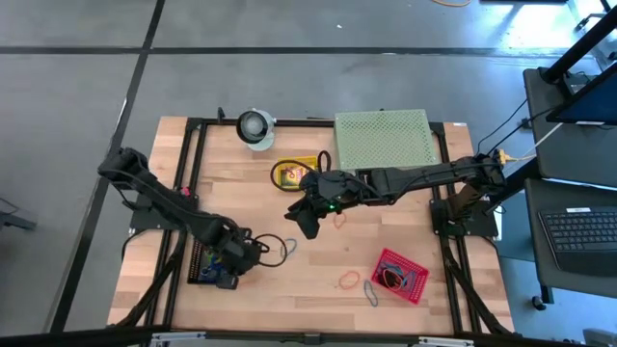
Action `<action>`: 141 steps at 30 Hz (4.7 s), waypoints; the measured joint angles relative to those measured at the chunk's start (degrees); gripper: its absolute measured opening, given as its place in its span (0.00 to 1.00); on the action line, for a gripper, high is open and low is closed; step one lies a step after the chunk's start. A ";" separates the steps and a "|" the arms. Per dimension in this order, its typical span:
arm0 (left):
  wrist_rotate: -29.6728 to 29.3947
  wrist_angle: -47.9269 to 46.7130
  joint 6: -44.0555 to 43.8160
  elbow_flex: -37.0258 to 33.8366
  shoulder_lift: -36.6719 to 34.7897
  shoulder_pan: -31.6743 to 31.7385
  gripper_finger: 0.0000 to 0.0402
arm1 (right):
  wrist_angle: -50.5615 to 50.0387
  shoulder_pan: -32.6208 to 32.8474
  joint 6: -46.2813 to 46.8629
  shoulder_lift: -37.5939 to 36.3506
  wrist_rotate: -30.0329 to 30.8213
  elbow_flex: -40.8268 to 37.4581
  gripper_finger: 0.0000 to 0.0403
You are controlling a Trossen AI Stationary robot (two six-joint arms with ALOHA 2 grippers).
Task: Pick & Place Office Desk Supplies
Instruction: Put the orange rubber band into the red bin
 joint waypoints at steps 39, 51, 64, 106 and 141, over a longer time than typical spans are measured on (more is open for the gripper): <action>-1.00 4.95 2.89 0.07 12.43 0.07 0.01 | -2.10 0.24 1.62 -2.53 0.04 -0.04 0.34; -9.53 -3.09 -2.41 -0.29 -5.00 4.39 0.00 | -10.76 1.87 1.56 -10.91 12.66 -0.04 0.34; -19.39 8.25 -4.04 -0.11 -25.25 15.39 0.00 | -8.89 3.40 3.68 -11.74 15.75 0.00 0.34; -14.38 33.17 3.98 -0.02 -28.30 26.94 0.00 | 8.05 0.54 2.60 -1.38 17.32 -0.01 0.40; -14.57 34.68 3.50 0.00 -28.33 27.24 0.30 | 7.74 0.32 0.02 -4.83 14.49 -0.02 0.00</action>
